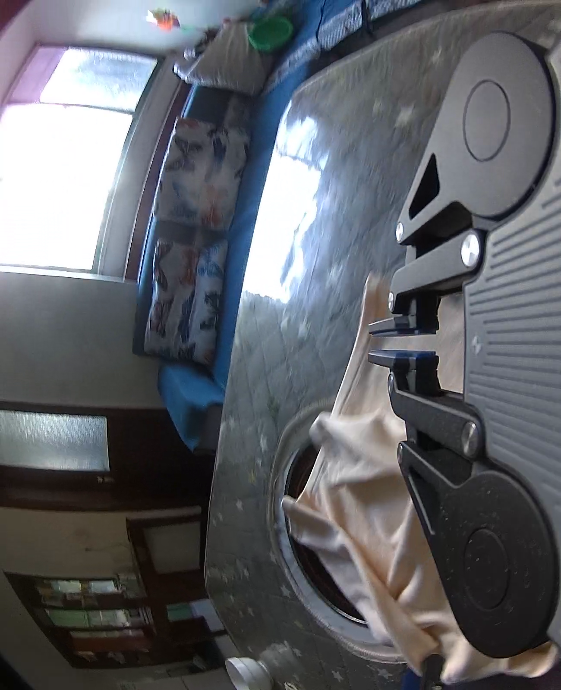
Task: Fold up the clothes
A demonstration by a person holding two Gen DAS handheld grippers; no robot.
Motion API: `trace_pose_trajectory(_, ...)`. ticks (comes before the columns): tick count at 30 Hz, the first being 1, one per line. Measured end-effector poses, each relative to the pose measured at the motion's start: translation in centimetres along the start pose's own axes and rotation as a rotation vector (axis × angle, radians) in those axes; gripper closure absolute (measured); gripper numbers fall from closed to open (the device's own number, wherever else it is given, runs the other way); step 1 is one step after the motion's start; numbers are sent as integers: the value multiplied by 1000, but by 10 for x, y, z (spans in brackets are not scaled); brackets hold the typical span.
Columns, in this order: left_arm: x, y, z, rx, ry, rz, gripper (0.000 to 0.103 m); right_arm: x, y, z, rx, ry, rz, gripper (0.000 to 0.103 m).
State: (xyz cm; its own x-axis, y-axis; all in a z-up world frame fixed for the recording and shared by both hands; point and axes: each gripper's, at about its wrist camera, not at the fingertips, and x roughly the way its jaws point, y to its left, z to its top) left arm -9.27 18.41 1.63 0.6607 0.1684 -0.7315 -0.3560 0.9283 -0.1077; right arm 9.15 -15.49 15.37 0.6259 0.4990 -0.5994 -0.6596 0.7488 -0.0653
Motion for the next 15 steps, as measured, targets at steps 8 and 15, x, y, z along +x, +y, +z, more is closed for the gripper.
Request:
trace_pose_trajectory(8,-2,-12,12,15,-30,-5,55,1,5,1,1,41,79,69)
trace_pose_trajectory(15,7,-16,27,23,-31,-2,53,65,37,16,41,93,167,58)
